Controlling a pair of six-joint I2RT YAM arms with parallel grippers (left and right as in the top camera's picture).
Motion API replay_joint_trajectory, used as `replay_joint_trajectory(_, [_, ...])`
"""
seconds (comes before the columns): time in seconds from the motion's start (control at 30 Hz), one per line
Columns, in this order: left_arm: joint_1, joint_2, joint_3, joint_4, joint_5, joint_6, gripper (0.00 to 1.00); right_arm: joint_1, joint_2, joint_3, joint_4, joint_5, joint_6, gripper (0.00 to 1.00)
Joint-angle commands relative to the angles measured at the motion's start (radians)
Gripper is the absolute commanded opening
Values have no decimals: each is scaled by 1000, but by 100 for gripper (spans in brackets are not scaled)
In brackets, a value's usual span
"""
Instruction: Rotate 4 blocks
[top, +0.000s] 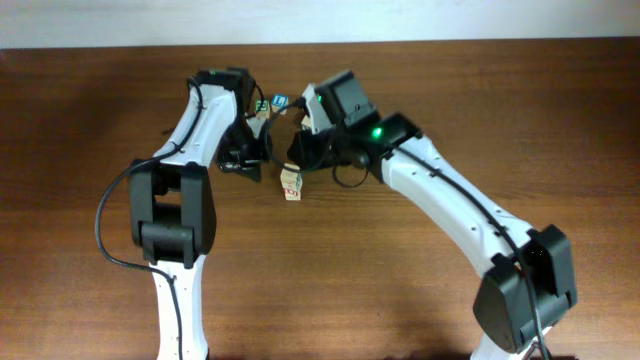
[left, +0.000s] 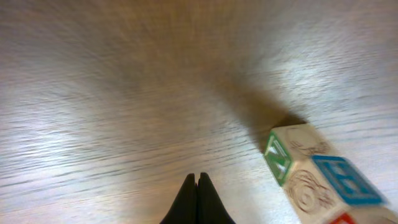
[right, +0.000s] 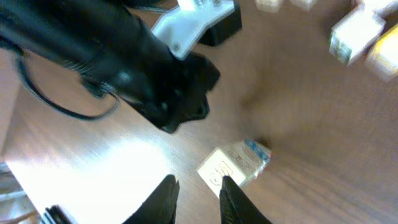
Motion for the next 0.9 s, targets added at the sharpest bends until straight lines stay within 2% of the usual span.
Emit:
replay_joint_trajectory(0.0, [29,-138,178,-68,-90,5,1,-43,-20,217,-167,14,-92,33])
replay_joint_trajectory(0.1, [37,-266,261,-113,-135,6,9,-80,-22,471,-430,80,-114,42])
replay_joint_trajectory(0.13, [35,-326,264,-115,-163,6,12,-82,-24,568,-527,113,-132,59])
replay_joint_trajectory(0.17, [34,-395,264,-117,-188,6,18,-82,-28,648,-605,150,-132,69])
replay_joint_trajectory(0.23, [34,-494,264,-117,-203,6,23,-82,-41,778,-728,205,-131,80])
replay_joint_trajectory(0.3, [34,-600,264,-119,-203,6,31,-82,-70,906,-852,240,-128,99])
replay_joint_trajectory(0.37, [34,-678,264,-141,-203,6,37,-82,-122,989,-949,270,-106,98])
replay_joint_trajectory(0.4, [34,-722,264,-167,-201,5,56,-82,-174,1017,-1003,325,-71,98])
replay_joint_trajectory(0.43, [34,-746,264,-176,-194,5,94,-82,-209,1019,-1009,340,-68,98])
replay_joint_trajectory(0.47, [34,-762,264,-180,-195,5,99,-82,-256,1016,-1009,339,-67,98])
replay_joint_trajectory(0.67, [34,-793,262,-226,-195,6,99,-82,-491,1016,-1008,272,-68,98])
replay_joint_trajectory(0.87, [34,-793,262,-226,-195,6,99,-82,-606,1016,-1008,271,-68,98])
